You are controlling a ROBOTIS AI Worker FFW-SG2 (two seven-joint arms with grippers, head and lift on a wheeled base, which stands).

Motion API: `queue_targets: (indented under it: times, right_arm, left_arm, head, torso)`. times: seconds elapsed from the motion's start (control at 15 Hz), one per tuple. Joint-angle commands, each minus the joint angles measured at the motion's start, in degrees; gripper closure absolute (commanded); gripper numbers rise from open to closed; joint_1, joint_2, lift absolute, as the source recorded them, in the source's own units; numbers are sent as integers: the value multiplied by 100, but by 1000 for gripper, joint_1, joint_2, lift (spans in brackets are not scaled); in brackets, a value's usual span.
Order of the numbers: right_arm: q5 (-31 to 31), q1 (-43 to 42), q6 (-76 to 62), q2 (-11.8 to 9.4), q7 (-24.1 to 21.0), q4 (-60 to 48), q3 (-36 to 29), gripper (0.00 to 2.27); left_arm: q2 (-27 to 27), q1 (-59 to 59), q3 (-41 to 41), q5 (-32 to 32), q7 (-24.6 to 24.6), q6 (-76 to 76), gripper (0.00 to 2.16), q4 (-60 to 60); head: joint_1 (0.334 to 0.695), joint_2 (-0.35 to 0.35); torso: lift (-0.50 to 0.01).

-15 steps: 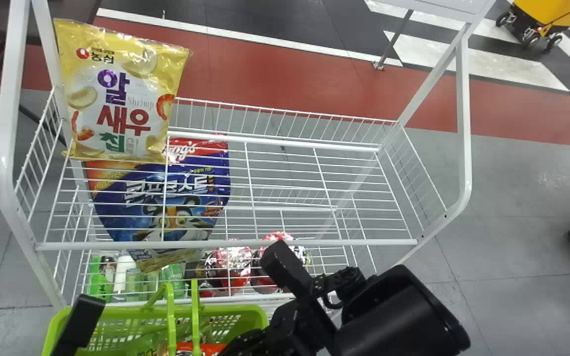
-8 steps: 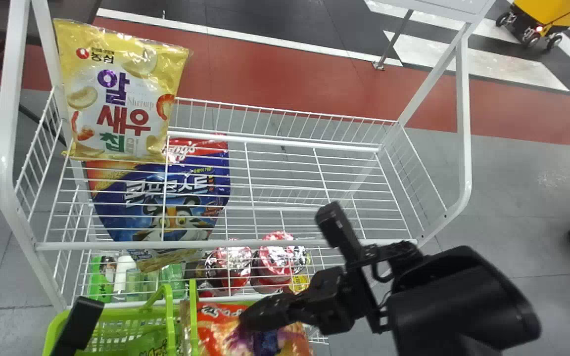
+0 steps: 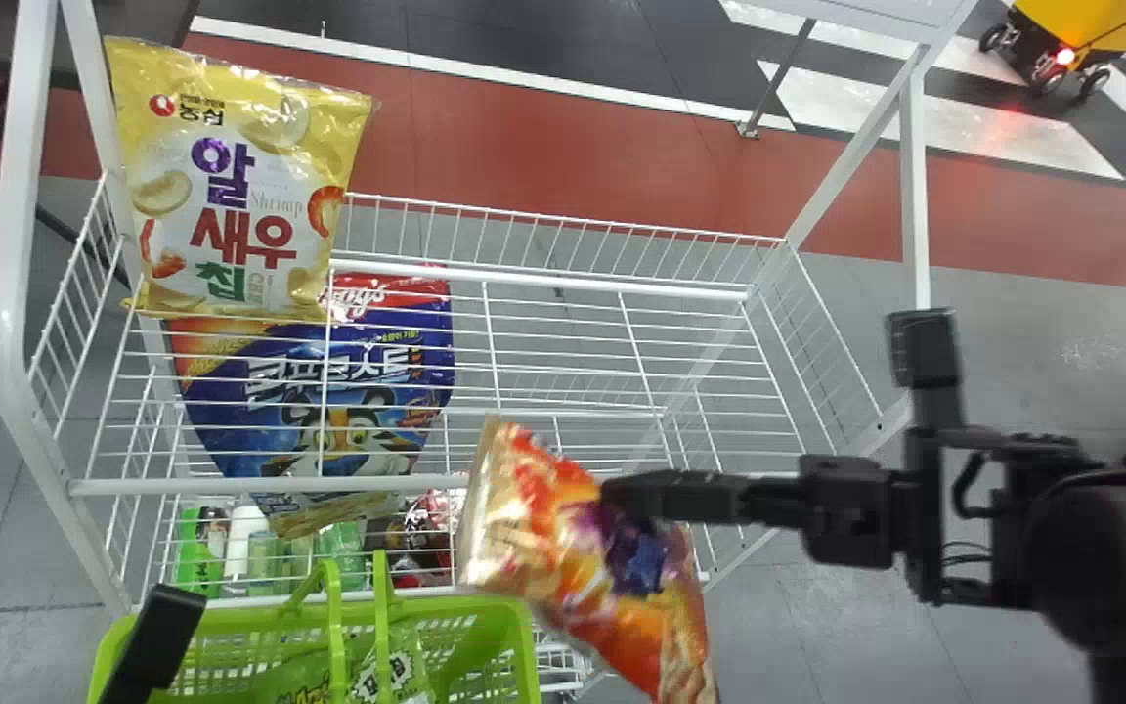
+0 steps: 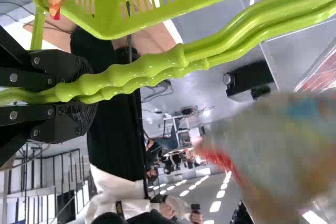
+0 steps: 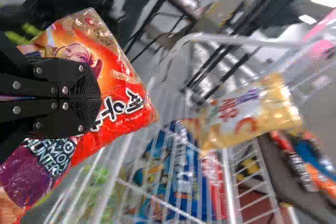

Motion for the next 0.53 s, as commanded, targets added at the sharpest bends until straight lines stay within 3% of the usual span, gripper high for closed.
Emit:
queue_targets:
  times: [0.0,0.07,0.27,0.47]
  right_arm:
    - [-376,-324,96,450,19,-3,-571,2192]
    - [-393,-386,-97,713,-44,-3,-703,2192]
    - [-261,-183,-1697,1452,-1600,-64,-685,2192]
    - [319,186,-3841,1663,-3287,278,-140,2192]
  left_arm:
    - [0,-14,-29,-20,9,0,1791,11]
    - [0,-5,-29,-29,9,0,1791,11]
    - [26,4,-29,-20,0,0,1791,20]
    - [53,21,6,-2,0,0,1787,-6]
  head:
    - [695,-350]
    - [695,-350]
    - [695,-350]
    - [695,-350]
  torso:
    - [-15]
    - [-15]
    - [-15]
    - [-15]
